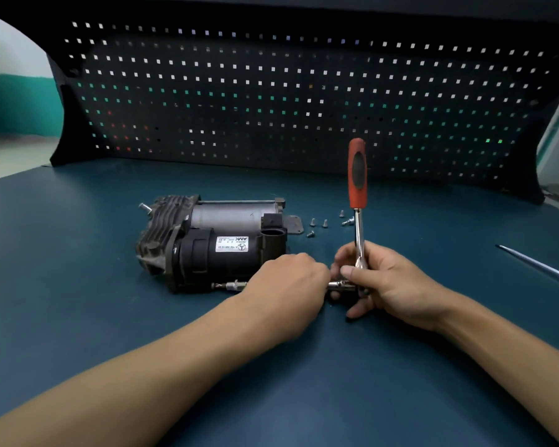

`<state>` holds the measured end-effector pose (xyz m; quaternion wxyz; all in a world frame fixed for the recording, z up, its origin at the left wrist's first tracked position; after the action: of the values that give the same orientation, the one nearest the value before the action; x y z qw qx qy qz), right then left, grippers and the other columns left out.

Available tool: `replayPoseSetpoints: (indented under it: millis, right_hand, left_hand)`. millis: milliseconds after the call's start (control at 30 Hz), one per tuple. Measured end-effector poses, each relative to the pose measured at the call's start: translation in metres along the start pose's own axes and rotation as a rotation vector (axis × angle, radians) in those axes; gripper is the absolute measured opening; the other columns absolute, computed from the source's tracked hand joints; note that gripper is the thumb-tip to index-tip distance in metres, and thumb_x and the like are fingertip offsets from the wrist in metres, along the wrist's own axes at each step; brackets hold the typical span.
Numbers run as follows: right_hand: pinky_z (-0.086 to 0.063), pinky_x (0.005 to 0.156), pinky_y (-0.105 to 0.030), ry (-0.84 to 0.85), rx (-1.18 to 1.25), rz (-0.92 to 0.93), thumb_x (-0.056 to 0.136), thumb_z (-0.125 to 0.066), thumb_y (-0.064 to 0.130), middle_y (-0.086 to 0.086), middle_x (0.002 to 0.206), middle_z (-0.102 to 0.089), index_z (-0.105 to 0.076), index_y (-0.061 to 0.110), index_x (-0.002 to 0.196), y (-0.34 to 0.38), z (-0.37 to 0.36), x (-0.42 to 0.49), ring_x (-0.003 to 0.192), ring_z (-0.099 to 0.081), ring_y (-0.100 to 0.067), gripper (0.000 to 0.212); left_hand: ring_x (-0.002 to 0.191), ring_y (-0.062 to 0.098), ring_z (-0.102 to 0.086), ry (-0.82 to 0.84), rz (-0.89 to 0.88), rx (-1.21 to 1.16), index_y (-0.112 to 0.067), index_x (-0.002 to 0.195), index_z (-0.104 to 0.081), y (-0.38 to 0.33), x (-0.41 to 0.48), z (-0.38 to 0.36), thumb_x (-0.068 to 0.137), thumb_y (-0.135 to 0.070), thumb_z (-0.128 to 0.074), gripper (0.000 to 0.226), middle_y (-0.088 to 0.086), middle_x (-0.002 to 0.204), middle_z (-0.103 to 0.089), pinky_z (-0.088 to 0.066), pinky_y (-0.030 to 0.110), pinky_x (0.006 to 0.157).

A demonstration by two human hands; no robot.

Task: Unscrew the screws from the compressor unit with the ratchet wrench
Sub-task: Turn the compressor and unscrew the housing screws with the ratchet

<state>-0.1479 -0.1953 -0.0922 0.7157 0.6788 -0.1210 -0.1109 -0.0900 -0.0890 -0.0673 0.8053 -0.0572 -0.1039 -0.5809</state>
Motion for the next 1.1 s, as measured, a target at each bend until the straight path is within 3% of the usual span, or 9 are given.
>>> replayPoseSetpoints:
  millis: [133, 300, 433, 667, 900, 1100]
  right_hand:
    - [-0.056, 0.047, -0.033, -0.034, 0.035, -0.033, 0.099, -0.054, 0.013, -0.008, 0.092, -0.071, -0.054, 0.009, 0.108, -0.002, -0.002, 0.001, 0.073, -0.070, -0.027, 0.009]
    - [-0.055, 0.044, -0.031, -0.013, 0.053, -0.099, 0.080, -0.064, 0.031, -0.010, 0.091, -0.072, -0.056, 0.010, 0.102, -0.002, -0.002, 0.000, 0.072, -0.070, -0.029, 0.032]
    - [-0.054, 0.044, -0.030, 0.000, 0.064, -0.125, 0.079, -0.066, 0.032, -0.011, 0.090, -0.071, -0.055, 0.009, 0.100, -0.003, -0.002, 0.001, 0.070, -0.070, -0.029, 0.033]
    - [-0.052, 0.041, -0.026, -0.003, 0.044, -0.187, 0.077, -0.069, 0.028, -0.019, 0.096, -0.073, -0.054, 0.005, 0.103, -0.004, 0.003, -0.001, 0.066, -0.071, -0.029, 0.038]
    - [-0.050, 0.040, -0.023, 0.101, 0.008, -0.236, 0.081, -0.066, 0.024, -0.009, 0.077, -0.069, -0.052, 0.008, 0.100, -0.004, 0.001, -0.004, 0.059, -0.070, -0.027, 0.029]
    - [-0.050, 0.041, -0.023, 0.114, 0.002, -0.280, 0.077, -0.070, 0.027, -0.021, 0.091, -0.070, -0.059, 0.004, 0.097, -0.006, 0.002, -0.005, 0.053, -0.063, -0.022, 0.032]
  left_hand:
    - [0.095, 0.034, -0.058, -0.057, -0.016, -0.039, -0.020, 0.117, -0.056, -0.004, -0.007, 0.006, 0.103, -0.024, -0.043, 0.019, 0.009, 0.100, -0.058, -0.035, 0.039, 0.064]
    - [0.094, 0.034, -0.057, -0.102, -0.006, -0.043, -0.020, 0.115, -0.059, -0.006, -0.009, 0.013, 0.102, -0.027, -0.049, 0.018, 0.010, 0.097, -0.059, -0.033, 0.039, 0.063]
    - [0.097, 0.031, -0.056, -0.119, 0.027, -0.026, -0.015, 0.099, -0.062, -0.002, -0.008, 0.015, 0.099, -0.025, -0.051, 0.014, 0.007, 0.097, -0.059, -0.032, 0.038, 0.062]
    - [0.101, 0.026, -0.053, -0.171, 0.011, -0.037, -0.019, 0.096, -0.056, -0.002, -0.008, 0.016, 0.093, -0.021, -0.058, 0.005, 0.002, 0.098, -0.060, -0.033, 0.036, 0.064]
    - [0.099, 0.026, -0.054, -0.200, 0.022, -0.023, -0.023, 0.089, -0.038, -0.001, -0.010, 0.017, 0.090, -0.015, -0.058, 0.022, 0.001, 0.099, -0.057, -0.033, 0.036, 0.062]
    - [0.085, 0.031, -0.061, -0.188, 0.073, 0.018, -0.024, 0.090, -0.032, 0.004, -0.012, 0.013, 0.088, -0.016, -0.059, 0.029, -0.001, 0.097, -0.052, -0.028, 0.037, 0.056]
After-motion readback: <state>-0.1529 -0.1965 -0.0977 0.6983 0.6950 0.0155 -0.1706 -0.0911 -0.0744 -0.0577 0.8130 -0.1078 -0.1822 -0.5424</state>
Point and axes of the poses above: each hand's wrist, its own x-axis towards the middle knuckle, its own z-axis out of the back of the hand, y = z × x, the point moved 8 cm from there along x, towards the middle knuckle
